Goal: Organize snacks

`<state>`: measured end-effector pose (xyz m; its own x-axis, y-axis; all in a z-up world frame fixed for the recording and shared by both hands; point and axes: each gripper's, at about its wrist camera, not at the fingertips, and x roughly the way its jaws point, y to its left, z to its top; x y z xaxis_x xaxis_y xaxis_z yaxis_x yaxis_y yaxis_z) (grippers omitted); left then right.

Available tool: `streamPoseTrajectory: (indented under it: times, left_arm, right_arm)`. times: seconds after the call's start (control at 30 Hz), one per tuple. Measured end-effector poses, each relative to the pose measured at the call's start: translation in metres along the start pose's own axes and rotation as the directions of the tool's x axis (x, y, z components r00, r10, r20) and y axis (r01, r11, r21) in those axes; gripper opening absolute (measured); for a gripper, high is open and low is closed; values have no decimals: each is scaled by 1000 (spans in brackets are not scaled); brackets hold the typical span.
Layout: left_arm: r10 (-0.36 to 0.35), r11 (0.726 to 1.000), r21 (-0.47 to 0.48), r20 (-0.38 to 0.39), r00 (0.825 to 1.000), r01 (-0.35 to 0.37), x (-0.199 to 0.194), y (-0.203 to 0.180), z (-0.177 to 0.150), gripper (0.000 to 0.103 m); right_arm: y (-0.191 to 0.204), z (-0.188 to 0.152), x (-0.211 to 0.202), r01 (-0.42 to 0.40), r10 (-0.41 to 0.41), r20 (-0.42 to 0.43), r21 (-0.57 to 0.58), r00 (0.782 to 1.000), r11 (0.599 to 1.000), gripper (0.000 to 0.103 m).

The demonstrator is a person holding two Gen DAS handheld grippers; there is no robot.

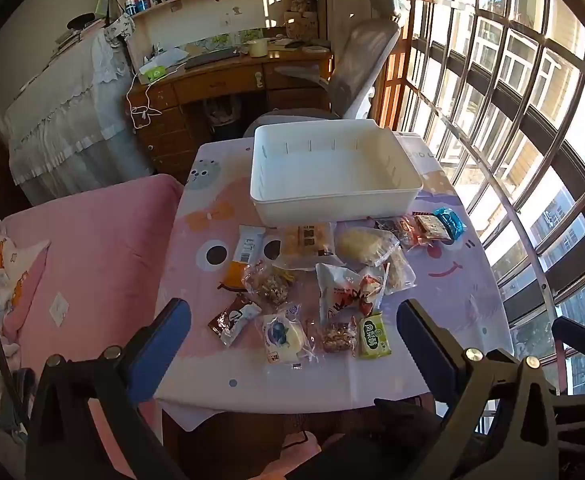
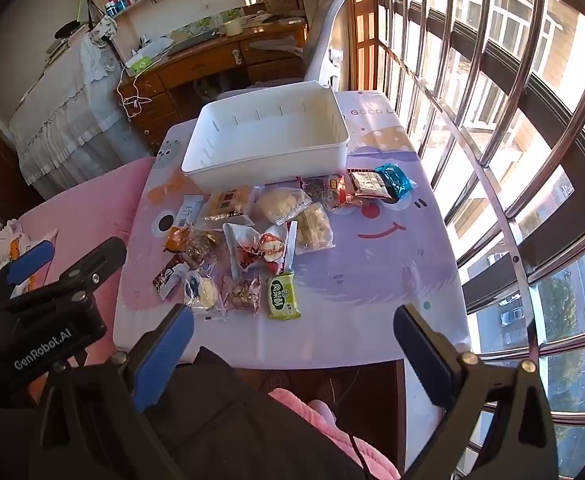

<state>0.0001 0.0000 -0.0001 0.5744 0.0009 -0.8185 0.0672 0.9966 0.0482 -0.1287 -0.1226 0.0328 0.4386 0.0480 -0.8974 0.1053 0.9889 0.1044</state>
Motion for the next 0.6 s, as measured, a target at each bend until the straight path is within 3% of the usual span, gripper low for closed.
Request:
streamPoseTrajectory:
  times: [0.6]
  left_arm:
    - [6,1000,2,-3,1000,-6,0,0,0,102]
  right_arm:
    - [0,0,2,-2,2,-8,2,1000,1000,101]
